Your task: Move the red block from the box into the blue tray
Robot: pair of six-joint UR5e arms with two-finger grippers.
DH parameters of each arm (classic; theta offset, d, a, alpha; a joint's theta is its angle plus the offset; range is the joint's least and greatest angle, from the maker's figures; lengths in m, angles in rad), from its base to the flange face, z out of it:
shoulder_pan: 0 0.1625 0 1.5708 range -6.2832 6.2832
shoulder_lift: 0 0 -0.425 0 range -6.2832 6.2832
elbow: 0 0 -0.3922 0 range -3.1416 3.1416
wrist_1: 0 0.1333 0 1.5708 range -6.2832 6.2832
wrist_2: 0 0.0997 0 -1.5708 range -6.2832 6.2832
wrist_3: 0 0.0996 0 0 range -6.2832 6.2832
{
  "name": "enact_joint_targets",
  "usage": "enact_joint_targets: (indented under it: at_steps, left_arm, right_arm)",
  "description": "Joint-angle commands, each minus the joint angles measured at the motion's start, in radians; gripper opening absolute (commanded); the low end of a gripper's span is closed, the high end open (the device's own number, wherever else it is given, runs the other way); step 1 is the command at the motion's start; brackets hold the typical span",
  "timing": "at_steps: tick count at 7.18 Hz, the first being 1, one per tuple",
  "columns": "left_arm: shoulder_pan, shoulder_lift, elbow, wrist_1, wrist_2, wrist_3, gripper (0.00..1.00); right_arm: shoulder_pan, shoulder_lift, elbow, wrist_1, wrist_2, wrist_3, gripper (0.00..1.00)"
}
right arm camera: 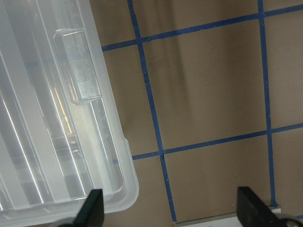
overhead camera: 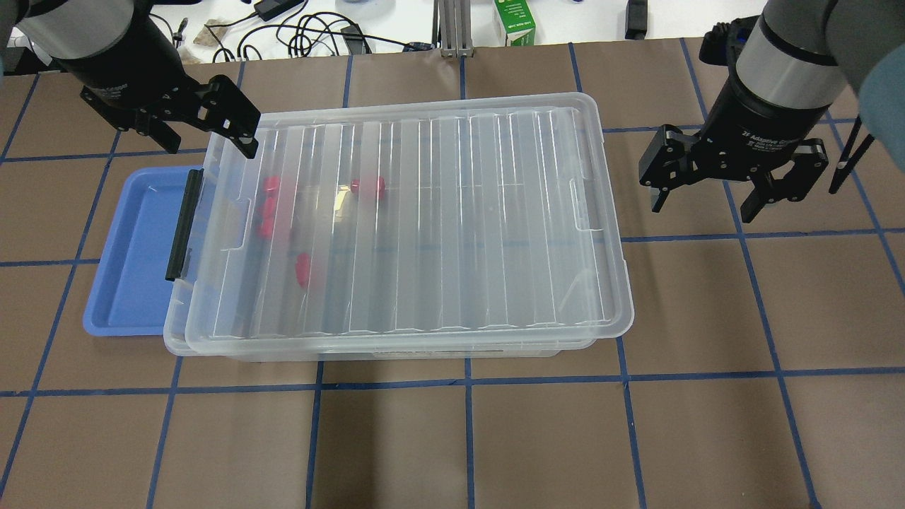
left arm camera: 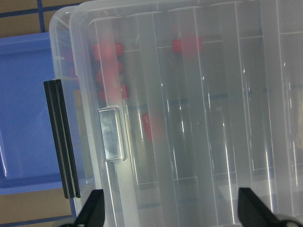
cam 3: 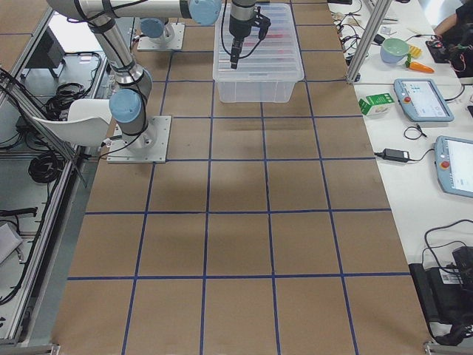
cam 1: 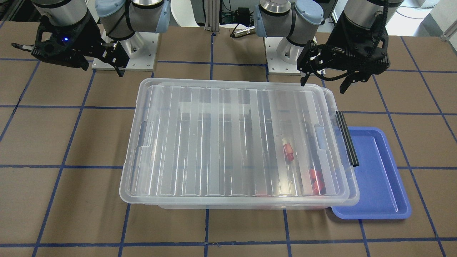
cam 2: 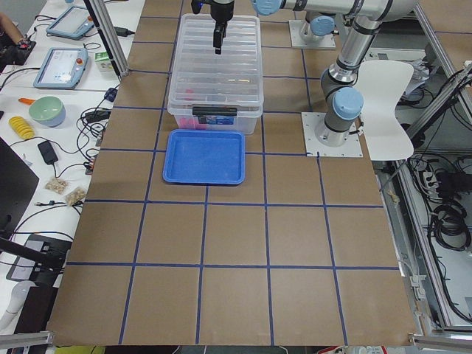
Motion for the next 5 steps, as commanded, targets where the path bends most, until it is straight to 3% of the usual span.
enact_joint_targets:
  at_steps: [1, 3, 5]
  left_arm:
    - [0.012, 0.019, -0.022, 0.031, -0.018, 0.052, 1.00]
    - [0.011, 0.051, -0.025, -0.049, 0.102, 0.032, 1.00]
    - [0.009, 0.035, -0.007, -0.065, 0.095, -0.110, 1.00]
  right_arm:
    - [0.000, 0.000, 0.005, 0.002, -0.004, 0.000, 1.00]
    - [0.000, 0.000, 0.002, 0.002, -0.006, 0.000, 1.00]
    - [-0.002, 0.003, -0.001, 0.000, -0.013, -0.012, 1.00]
